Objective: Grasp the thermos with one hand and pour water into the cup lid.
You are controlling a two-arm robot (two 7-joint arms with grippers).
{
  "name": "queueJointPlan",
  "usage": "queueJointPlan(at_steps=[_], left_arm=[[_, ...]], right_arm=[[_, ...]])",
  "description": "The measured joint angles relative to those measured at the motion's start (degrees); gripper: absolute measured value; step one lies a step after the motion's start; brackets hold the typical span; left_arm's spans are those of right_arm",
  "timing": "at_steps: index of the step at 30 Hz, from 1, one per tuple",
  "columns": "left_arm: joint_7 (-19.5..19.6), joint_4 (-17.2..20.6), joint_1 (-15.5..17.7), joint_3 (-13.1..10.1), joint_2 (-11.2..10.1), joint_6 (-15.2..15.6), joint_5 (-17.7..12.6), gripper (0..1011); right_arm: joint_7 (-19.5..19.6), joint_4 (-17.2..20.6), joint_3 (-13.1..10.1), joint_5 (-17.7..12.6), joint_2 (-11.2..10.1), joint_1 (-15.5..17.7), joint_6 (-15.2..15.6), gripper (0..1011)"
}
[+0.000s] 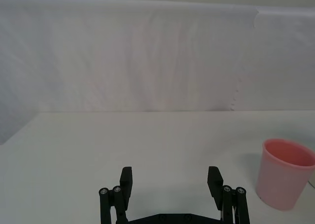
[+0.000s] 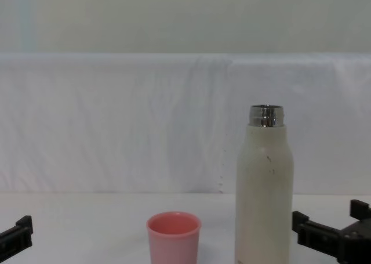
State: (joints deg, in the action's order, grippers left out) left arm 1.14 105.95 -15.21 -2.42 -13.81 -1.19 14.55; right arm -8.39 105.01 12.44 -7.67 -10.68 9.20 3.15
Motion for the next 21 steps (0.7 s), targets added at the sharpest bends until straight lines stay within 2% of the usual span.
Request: queueJointPlan(at_steps=[8,11,21], left_arm=[[0.00,0.00,0.00,0.00,0.00,0.00,0.00,1001],[0.00,0.00,0.00,0.00,0.00,0.00,0.00,1001],[0.00,0.00,0.00,0.00,0.00,0.00,0.00,1001]], right_arm=[[-1.86,-0.77,0.51,-0.77,0.14,-2.16,2.14,1001],[-2.60,-1.65,0.50,-1.97,0.44,-3.38,2.97,1001],[-3.60,-3.01,1.23,-3.39,0.07,-5.57,4.14,1001]])
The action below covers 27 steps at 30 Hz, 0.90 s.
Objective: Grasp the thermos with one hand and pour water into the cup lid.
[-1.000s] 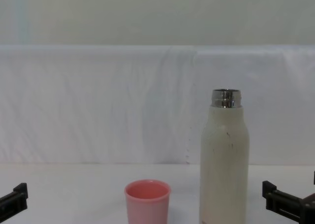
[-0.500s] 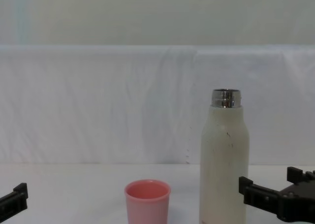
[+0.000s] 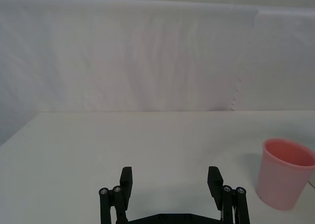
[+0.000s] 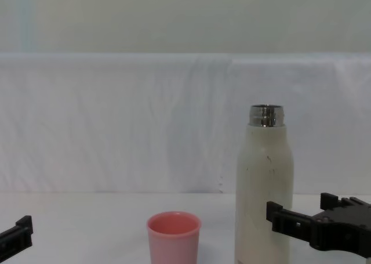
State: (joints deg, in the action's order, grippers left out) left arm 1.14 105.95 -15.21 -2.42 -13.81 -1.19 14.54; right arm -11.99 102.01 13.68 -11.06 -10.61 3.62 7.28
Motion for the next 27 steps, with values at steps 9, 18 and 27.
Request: queueJointPlan(at_steps=[9,18,27], left_arm=[[0.00,0.00,0.00,0.00,0.00,0.00,0.00,1001],[0.00,0.00,0.00,0.00,0.00,0.00,0.00,1001],[0.00,0.00,0.00,0.00,0.00,0.00,0.00,1001]], right_arm=[[0.01,-1.17,0.80,-0.17,-0.28,-1.11,0.17,1001],[0.60,-1.78,1.29,-0.04,-0.14,-1.99,0.43,1001],[0.86,-3.10,1.48,0.03,0.27,-3.38,0.78,1001]])
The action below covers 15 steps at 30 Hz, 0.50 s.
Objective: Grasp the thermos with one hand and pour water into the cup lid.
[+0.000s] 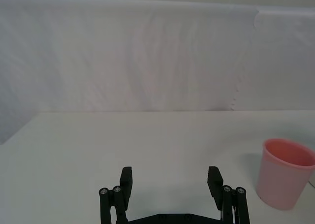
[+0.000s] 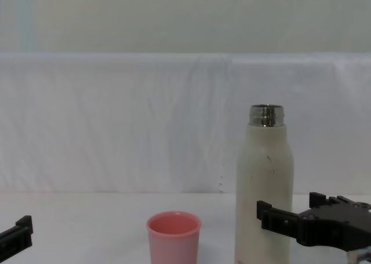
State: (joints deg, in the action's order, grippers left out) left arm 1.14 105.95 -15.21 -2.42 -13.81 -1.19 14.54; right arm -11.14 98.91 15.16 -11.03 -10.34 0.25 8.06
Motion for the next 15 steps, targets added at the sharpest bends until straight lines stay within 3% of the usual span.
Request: queueJointPlan(at_steps=[15], left_arm=[[0.00,0.00,0.00,0.00,0.00,0.00,0.00,1001]], right_arm=[[-0.25,-1.78,0.95,-0.01,0.48,-2.20,0.35,1001]])
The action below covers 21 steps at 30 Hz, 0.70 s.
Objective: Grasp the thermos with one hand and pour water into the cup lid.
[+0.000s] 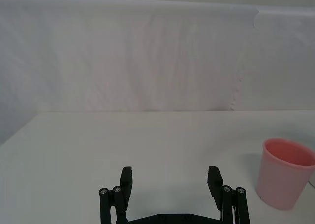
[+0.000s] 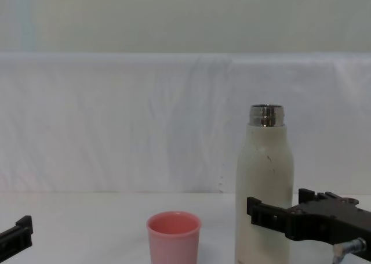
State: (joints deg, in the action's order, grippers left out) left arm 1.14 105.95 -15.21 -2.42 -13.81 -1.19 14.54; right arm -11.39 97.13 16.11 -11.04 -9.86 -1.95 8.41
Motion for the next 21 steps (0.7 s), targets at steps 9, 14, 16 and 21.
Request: queueJointPlan(at_steps=[9,14,16,21], left_arm=[[0.00,0.00,0.00,0.00,0.00,0.00,0.00,1001],[-0.01,0.00,0.00,0.00,0.00,0.00,0.00,1001],[0.00,0.00,0.00,0.00,0.00,0.00,0.00,1001],[0.00,0.00,0.00,0.00,0.00,0.00,0.00,1001]], right_arm=[[0.08,-0.94,0.56,0.47,0.36,-1.00,0.05,1001],[0.29,-1.76,0.73,0.83,0.69,-1.74,0.09,1001],[0.33,-1.98,0.78,0.93,0.76,-1.91,0.09,1001],[0.42,-2.51,0.92,1.26,0.96,-2.28,0.10,1001]])
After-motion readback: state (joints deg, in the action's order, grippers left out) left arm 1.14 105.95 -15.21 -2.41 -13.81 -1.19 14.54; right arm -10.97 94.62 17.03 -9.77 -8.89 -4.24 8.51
